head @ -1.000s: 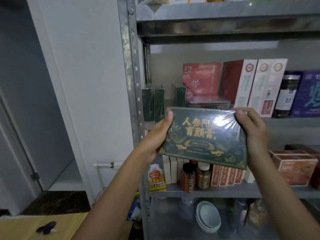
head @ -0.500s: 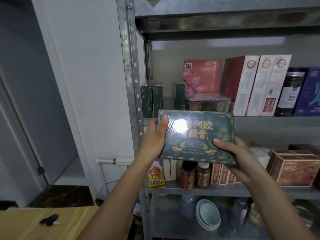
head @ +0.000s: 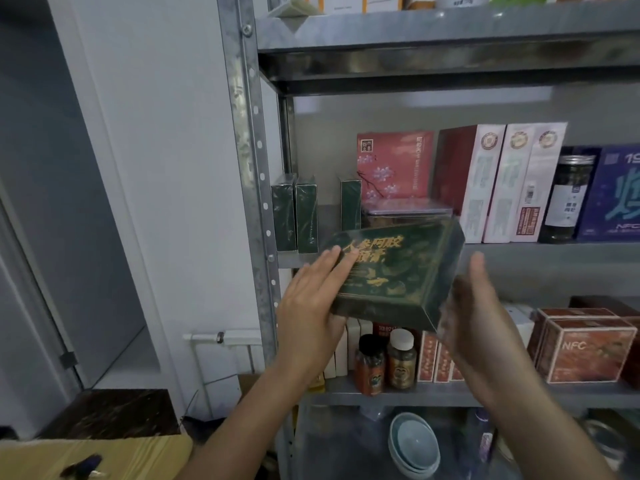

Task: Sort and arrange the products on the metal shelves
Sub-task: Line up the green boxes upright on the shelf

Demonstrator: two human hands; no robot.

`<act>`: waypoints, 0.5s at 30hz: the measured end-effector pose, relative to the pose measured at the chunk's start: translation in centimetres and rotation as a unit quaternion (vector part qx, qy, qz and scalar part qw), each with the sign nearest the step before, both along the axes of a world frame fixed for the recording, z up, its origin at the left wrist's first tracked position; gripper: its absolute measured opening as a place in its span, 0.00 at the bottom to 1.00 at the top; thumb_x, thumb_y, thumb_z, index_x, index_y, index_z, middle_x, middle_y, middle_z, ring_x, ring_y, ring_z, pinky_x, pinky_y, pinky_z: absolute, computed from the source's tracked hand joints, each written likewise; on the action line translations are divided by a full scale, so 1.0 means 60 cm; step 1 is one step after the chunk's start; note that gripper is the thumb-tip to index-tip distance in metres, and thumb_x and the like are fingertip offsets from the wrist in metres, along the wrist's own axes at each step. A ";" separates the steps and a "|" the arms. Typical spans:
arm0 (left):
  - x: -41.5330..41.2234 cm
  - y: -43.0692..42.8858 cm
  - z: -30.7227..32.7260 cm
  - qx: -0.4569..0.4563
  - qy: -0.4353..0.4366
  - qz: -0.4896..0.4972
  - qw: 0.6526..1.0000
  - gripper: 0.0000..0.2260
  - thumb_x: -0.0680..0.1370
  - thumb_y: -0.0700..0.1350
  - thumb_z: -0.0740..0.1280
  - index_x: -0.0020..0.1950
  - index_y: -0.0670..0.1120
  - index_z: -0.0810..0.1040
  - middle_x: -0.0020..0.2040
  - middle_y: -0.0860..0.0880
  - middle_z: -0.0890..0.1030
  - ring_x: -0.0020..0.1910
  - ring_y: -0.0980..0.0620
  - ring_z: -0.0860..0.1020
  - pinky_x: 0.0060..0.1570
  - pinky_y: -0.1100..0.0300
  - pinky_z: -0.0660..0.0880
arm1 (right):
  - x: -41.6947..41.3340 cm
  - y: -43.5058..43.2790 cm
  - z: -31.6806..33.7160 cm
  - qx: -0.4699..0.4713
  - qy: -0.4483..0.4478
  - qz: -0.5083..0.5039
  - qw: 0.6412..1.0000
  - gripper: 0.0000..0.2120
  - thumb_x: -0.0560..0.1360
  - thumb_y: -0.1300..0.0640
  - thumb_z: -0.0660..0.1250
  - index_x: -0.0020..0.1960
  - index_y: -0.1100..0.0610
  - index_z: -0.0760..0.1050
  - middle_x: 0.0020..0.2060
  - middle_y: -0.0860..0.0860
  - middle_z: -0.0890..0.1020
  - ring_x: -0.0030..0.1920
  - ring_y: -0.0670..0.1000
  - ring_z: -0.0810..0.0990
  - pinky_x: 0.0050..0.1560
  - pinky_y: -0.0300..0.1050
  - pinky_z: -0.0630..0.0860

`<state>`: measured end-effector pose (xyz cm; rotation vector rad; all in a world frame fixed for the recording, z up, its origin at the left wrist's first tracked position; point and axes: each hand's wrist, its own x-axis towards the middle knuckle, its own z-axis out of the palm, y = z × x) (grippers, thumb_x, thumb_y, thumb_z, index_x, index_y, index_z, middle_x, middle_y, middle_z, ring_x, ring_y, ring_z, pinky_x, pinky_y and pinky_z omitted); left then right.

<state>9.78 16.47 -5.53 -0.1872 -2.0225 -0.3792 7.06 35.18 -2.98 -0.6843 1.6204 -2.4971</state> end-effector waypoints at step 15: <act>-0.008 0.059 0.022 0.552 -0.121 -0.361 0.742 0.28 0.64 0.44 0.78 0.62 0.45 0.75 0.54 0.49 0.84 0.54 0.51 0.82 0.49 0.61 0.79 | -0.086 -0.056 -0.017 -0.058 -0.005 -0.160 0.985 0.22 0.69 0.33 0.64 0.53 0.47 0.73 0.53 0.51 0.80 0.56 0.53 0.81 0.52 0.50 0.79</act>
